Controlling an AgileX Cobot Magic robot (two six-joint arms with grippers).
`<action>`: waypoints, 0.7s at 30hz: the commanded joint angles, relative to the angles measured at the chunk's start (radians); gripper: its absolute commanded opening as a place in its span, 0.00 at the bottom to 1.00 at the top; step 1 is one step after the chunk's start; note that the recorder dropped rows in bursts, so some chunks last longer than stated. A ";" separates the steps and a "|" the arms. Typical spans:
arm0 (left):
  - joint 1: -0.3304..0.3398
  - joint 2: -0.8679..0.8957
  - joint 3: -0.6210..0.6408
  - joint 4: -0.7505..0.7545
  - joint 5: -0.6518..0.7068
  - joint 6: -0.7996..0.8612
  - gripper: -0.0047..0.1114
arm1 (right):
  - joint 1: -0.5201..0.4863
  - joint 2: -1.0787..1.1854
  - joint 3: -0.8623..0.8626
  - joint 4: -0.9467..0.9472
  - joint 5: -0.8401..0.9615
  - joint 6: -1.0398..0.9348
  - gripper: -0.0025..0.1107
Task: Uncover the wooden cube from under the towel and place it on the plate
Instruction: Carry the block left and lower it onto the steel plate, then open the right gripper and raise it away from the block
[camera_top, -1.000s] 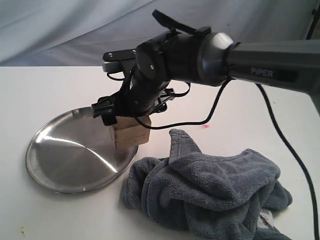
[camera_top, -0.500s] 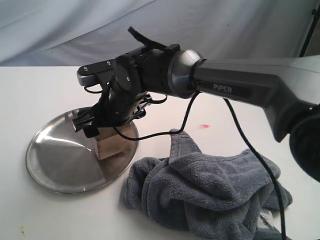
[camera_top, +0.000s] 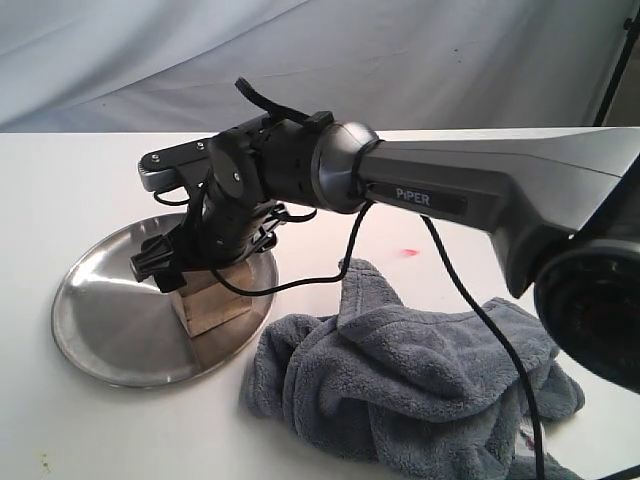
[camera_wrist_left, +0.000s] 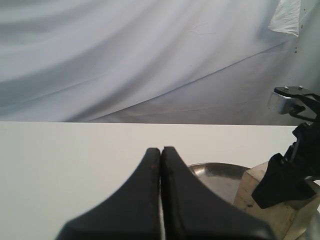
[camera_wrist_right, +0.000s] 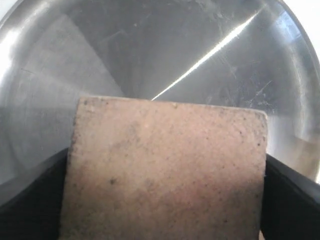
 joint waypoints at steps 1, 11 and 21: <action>0.002 -0.002 0.004 0.001 -0.001 -0.003 0.05 | 0.001 -0.009 -0.012 0.006 -0.019 -0.040 0.57; 0.002 -0.002 0.004 0.001 -0.001 -0.003 0.05 | 0.003 -0.009 -0.012 0.011 -0.041 -0.056 0.74; 0.002 -0.002 0.004 0.001 -0.001 -0.001 0.05 | 0.011 -0.031 -0.012 -0.012 -0.053 -0.059 0.86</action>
